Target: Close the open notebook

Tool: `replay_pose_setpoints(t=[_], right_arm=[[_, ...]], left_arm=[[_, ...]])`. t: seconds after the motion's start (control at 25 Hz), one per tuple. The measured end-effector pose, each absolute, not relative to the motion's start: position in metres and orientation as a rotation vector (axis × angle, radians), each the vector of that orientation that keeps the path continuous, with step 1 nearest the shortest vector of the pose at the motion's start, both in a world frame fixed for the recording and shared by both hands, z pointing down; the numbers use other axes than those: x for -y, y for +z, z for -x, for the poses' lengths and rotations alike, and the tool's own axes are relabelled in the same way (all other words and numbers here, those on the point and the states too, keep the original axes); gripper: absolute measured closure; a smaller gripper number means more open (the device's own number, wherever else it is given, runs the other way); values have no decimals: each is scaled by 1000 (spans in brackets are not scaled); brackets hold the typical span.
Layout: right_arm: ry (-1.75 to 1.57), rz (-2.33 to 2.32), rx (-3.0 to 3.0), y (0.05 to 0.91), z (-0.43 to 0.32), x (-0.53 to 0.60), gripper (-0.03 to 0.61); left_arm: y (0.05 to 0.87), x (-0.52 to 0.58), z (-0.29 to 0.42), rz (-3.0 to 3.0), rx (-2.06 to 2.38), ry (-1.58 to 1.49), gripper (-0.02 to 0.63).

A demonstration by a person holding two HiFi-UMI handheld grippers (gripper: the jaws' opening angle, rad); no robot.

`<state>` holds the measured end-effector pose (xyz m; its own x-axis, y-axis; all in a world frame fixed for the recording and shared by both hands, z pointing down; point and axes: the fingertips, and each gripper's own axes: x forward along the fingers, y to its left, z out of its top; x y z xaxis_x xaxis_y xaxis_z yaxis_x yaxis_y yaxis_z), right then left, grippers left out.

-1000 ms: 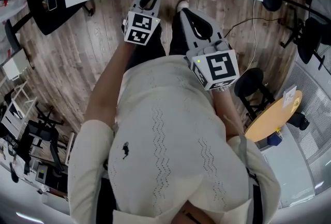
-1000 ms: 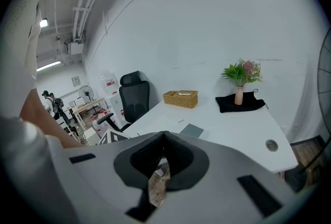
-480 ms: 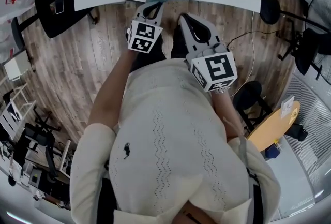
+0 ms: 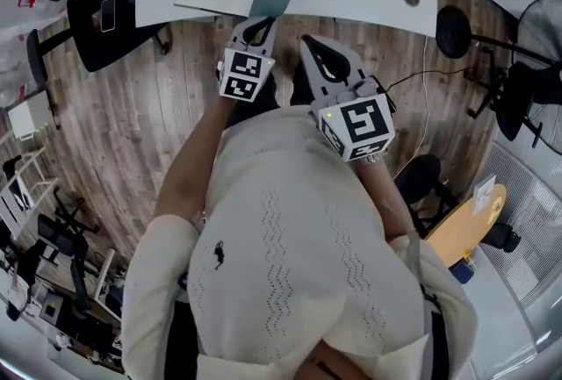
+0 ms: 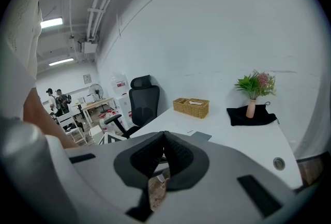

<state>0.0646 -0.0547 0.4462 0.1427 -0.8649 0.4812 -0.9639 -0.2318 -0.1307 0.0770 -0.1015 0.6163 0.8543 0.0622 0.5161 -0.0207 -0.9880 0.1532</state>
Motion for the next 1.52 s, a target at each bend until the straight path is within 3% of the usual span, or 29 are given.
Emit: replay_pose_setpoints(t=[1.52], right_arm=[[584,-2111,1901,434,-46,84,578]], left_arm=[[578,148,-52,-2939,137,701,594]])
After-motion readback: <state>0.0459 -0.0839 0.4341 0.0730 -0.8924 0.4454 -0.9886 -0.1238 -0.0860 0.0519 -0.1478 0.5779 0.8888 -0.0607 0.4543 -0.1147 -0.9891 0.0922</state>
